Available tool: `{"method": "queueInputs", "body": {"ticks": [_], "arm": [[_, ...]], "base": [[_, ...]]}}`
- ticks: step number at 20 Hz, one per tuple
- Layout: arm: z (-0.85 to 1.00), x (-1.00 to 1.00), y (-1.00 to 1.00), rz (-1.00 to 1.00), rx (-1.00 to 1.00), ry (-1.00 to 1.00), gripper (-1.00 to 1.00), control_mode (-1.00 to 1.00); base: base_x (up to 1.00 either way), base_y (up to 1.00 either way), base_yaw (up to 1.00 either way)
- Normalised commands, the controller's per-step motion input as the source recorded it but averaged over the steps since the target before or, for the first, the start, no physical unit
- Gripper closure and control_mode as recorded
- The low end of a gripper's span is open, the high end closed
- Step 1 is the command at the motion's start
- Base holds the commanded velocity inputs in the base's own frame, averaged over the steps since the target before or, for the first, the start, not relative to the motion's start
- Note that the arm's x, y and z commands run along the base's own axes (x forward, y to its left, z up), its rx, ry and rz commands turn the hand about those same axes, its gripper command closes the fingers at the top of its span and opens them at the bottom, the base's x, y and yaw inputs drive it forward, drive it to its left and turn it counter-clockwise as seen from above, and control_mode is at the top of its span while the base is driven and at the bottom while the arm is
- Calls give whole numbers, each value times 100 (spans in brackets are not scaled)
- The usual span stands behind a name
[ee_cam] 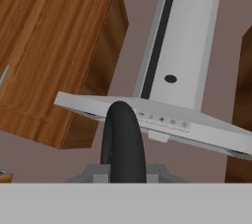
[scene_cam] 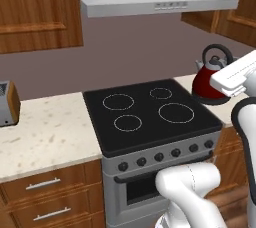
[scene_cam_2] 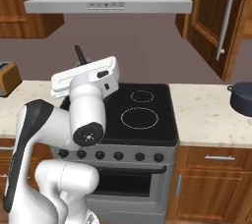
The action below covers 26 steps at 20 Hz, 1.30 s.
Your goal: Pick the kettle from the cabinet and place it on a stove burner. Then pick the pot from the counter and place it on another stove burner. Finally, turn both burners on.
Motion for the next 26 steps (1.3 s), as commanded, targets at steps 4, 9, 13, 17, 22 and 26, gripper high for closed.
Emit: {"method": "queueInputs", "body": {"ticks": [4, 9, 13, 17, 22, 26], "arm": [[0, 0, 0, 0, 0, 0, 100, 100], [0, 0, 0, 0, 0, 0, 100, 100], [0, 0, 0, 0, 0, 0, 100, 100], [0, 2, 2, -1, 0, 0, 100, -100], [0, 9, 0, 0, 0, 0, 100, -100], [-1, 16, 0, 0, 0, 0, 100, -100]], "base": [[44, 15, -7], [37, 13, -6], [31, 14, -6], [4, 3, -1], [0, 0, 0], [0, 0, 0]]}}
